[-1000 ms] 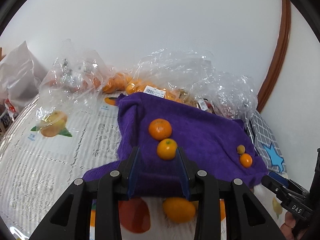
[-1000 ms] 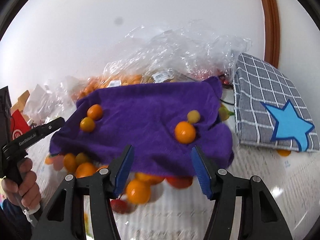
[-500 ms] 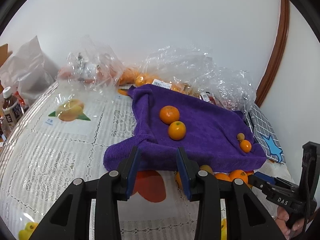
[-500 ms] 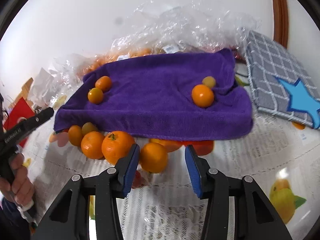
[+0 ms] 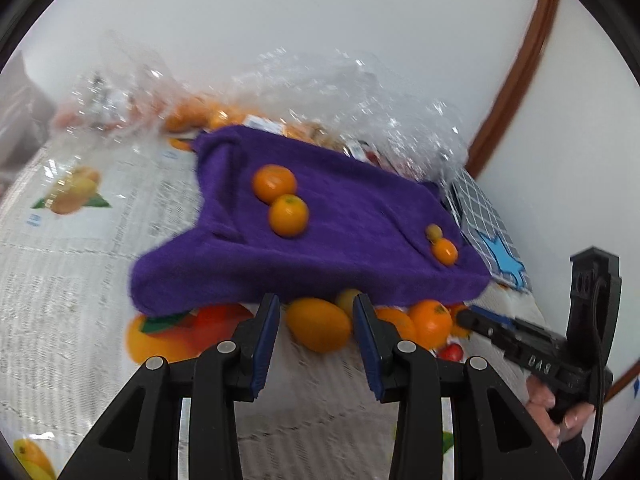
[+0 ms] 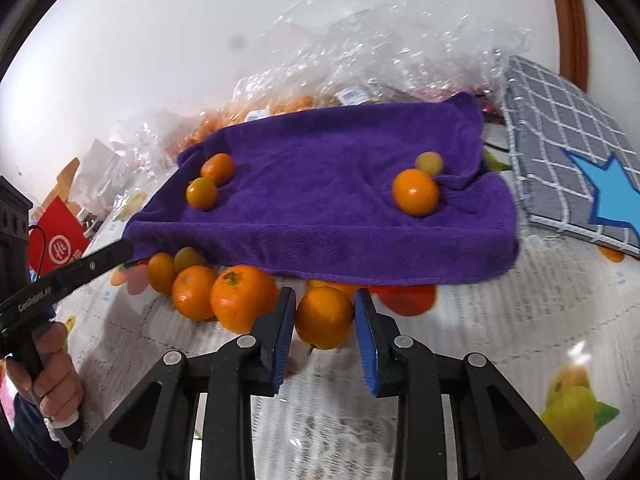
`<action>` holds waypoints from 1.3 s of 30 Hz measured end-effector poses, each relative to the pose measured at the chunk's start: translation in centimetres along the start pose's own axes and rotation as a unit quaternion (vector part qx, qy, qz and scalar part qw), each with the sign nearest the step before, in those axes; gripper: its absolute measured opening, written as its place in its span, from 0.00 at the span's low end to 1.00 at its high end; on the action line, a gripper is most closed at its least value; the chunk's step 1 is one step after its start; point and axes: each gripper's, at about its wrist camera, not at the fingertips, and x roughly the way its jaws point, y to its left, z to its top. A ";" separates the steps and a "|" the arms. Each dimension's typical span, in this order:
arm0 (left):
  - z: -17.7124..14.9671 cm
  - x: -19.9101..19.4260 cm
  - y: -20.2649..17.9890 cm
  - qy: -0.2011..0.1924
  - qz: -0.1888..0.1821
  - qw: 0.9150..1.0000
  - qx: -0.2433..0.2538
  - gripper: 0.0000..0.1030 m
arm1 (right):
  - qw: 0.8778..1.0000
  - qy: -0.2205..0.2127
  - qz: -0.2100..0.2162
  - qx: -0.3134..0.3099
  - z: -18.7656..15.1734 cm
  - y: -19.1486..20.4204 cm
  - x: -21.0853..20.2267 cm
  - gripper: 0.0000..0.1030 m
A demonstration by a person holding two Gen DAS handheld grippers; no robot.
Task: Organize fruits
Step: 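Grasp an orange with the right tool while the left tool grasps an oval orange fruit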
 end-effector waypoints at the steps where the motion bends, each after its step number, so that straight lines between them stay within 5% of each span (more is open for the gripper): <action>1: -0.1 0.3 -0.2 0.006 0.000 1.000 0.003 0.35 | 1.000 -0.004 -0.003 0.002 0.0 -0.3 -0.3 0.29; 20: -0.2 3.8 -2.0 0.066 0.050 0.996 0.033 0.38 | 0.999 0.025 -0.034 0.011 -0.3 -2.0 0.6 0.30; 39: -0.1 0.4 -0.4 -0.013 0.049 0.999 0.002 0.37 | 0.999 0.001 -0.017 0.031 -0.2 -2.4 -0.5 0.30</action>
